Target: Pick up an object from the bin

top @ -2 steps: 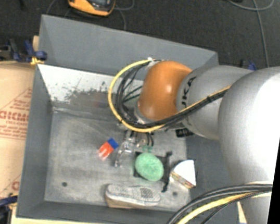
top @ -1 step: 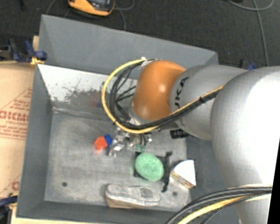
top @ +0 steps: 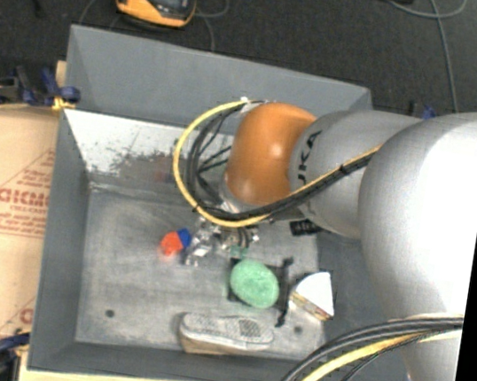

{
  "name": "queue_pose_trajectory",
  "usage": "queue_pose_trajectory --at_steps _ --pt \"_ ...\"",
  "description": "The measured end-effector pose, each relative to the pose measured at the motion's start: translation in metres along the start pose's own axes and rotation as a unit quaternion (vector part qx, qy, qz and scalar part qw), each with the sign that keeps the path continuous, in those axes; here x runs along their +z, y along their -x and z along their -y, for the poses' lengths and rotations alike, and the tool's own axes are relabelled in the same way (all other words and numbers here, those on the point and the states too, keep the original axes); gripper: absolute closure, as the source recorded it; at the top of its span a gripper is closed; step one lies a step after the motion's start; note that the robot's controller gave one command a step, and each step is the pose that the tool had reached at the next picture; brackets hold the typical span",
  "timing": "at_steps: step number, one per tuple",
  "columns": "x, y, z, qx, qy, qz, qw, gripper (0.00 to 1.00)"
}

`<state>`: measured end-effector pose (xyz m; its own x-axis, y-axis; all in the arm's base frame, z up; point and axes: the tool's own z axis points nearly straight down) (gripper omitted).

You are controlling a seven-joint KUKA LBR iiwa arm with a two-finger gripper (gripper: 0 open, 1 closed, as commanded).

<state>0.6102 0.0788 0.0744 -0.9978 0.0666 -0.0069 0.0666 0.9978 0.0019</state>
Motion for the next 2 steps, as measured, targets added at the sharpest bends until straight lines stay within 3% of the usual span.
queue_pose_trajectory --at_steps 1,2 --pt "-0.1715 -0.0196 0.0146 -0.067 -0.001 0.0016 0.9977 1.00" --pt "-0.1689 -0.0209 0.0146 -0.067 -0.001 -0.0013 0.9978 0.00"
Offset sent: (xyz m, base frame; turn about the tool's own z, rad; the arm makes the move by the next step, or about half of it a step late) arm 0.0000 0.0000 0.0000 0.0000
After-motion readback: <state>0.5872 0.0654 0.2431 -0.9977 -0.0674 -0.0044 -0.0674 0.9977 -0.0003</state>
